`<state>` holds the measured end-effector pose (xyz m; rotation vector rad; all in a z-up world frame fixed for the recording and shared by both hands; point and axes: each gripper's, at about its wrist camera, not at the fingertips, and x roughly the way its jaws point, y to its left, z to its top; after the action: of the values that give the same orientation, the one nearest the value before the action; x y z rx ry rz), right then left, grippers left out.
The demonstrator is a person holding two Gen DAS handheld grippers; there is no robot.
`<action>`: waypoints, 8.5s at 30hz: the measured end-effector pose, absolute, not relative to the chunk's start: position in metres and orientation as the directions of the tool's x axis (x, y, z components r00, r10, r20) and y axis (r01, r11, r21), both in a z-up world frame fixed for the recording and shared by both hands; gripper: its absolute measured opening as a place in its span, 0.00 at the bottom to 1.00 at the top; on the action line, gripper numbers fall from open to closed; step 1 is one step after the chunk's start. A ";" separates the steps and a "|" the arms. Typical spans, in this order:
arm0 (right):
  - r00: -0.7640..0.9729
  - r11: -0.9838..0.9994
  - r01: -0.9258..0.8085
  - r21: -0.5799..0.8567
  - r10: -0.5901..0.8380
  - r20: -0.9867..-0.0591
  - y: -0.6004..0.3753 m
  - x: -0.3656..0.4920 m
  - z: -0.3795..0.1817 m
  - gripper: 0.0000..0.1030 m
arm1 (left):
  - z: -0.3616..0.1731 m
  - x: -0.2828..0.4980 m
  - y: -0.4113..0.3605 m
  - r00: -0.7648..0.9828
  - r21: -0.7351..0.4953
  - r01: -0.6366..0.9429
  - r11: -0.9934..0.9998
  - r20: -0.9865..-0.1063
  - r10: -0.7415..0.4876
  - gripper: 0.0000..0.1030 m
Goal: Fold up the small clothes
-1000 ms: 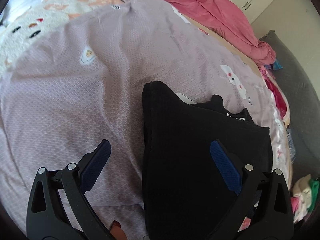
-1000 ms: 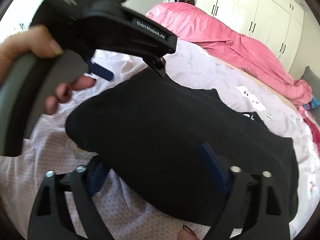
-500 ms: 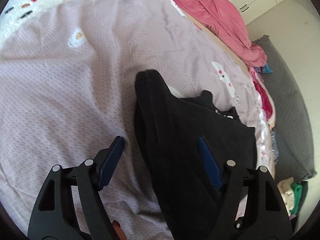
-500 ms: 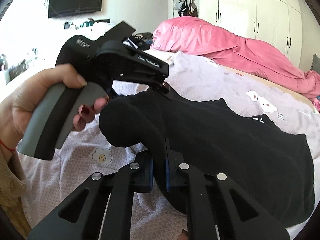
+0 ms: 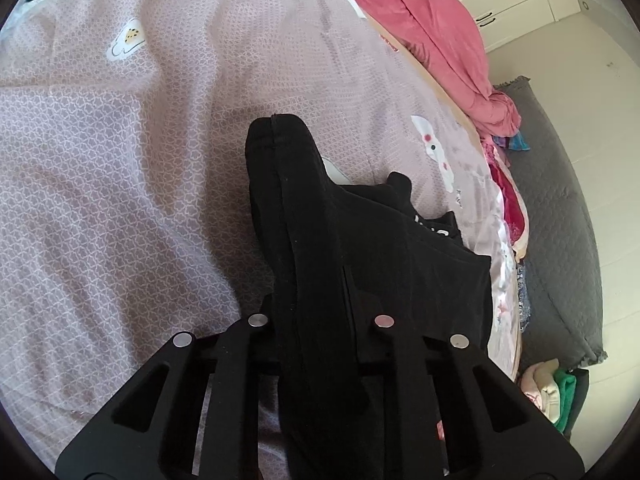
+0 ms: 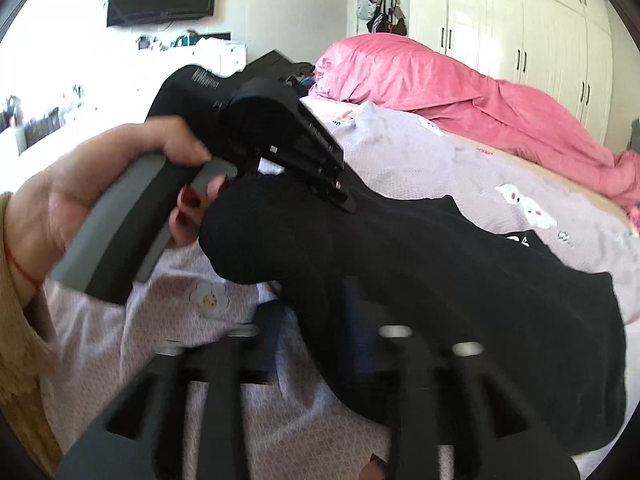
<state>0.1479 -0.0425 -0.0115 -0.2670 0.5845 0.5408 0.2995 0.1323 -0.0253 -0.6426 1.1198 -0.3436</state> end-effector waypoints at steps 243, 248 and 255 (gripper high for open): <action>0.851 0.965 -0.095 0.245 0.207 -0.482 -0.333 0.127 0.047 0.86 | 0.038 0.189 -0.093 0.593 -0.188 0.280 0.942 -0.737 -0.323 0.88; 0.873 0.965 -0.087 0.248 0.194 -0.448 -0.336 0.095 0.050 0.94 | 0.052 0.163 -0.085 0.622 -0.189 0.299 0.935 -0.705 -0.341 0.91; 0.857 0.966 -0.068 0.248 0.184 -0.482 -0.333 0.053 0.034 0.96 | 0.050 0.131 -0.075 0.640 -0.175 0.310 0.935 -0.688 -0.341 0.91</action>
<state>0.0534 -0.3333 0.0336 0.2272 0.5263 0.1332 0.1306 -0.0746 0.0504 -0.0423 0.7938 -0.3712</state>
